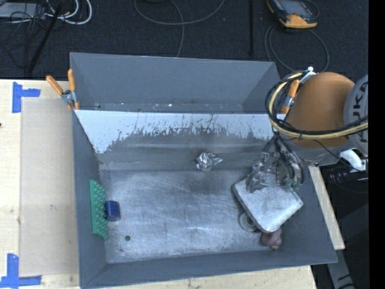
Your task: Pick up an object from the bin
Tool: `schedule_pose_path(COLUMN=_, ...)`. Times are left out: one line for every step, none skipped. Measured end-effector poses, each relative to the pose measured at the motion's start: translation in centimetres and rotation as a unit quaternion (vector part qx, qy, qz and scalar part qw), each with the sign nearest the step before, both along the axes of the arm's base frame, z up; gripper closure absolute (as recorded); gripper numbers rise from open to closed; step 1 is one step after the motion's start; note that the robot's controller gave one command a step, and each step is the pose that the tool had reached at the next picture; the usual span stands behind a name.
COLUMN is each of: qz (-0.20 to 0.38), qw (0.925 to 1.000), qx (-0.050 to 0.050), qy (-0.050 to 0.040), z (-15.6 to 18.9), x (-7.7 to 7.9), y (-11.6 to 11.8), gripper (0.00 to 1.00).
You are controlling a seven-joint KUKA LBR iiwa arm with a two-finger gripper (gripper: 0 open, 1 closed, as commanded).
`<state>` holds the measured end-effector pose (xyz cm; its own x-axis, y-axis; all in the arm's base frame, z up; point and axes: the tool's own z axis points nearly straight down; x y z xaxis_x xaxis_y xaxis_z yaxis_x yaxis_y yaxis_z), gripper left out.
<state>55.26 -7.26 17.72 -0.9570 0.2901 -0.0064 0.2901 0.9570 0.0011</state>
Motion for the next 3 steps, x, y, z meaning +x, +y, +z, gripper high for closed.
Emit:
schedule_pose_path(qz=0.001, qw=1.0, qx=0.0, qy=0.0032, z=-0.4, x=-0.1, y=0.0, gripper=0.0)
schedule_pose_path(qz=0.087, qw=0.9962, qx=0.0, qy=0.001, z=5.0, x=2.1, y=-0.8, gripper=0.0)
schedule_pose_path(qz=0.017, qw=0.9999, qx=0.003, qy=0.0016, z=-8.9, x=1.5, y=-5.7, gripper=0.0)
